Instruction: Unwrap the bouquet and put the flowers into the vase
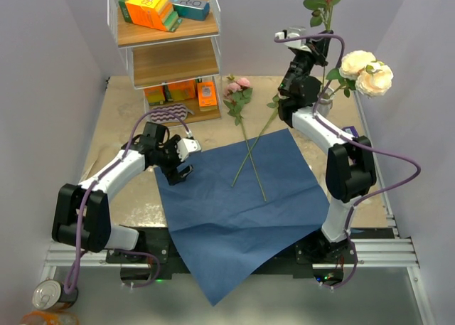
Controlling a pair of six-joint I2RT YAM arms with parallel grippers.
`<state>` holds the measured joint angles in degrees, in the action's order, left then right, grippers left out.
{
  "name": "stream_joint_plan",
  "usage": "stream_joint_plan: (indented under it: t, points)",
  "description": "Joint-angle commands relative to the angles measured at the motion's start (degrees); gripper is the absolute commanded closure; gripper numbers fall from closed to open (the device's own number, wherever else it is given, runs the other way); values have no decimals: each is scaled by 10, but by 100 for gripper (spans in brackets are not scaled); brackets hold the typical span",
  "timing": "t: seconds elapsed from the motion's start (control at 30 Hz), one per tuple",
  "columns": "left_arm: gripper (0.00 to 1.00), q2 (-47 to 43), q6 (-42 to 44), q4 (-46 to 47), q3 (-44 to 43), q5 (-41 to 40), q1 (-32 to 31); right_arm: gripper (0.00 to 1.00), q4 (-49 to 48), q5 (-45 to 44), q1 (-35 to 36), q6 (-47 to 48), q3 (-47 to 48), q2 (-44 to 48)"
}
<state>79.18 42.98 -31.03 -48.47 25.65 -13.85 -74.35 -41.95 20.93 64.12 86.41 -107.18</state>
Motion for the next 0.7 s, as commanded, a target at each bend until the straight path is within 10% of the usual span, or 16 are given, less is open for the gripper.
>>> stream_joint_plan:
  t: [0.0, 0.47, 0.67]
  points:
    - [0, 9, 13, -4, -13, 17, 9, 100, -289, 20, -4, 2, -8, 21]
    - [0, 15, 14, -13, -27, 19, 17, 100, -291, -33, -12, -26, -62, 41]
    - [0, 12, 2, -17, -36, 27, 17, 48, -280, -154, -7, 0, -85, 43]
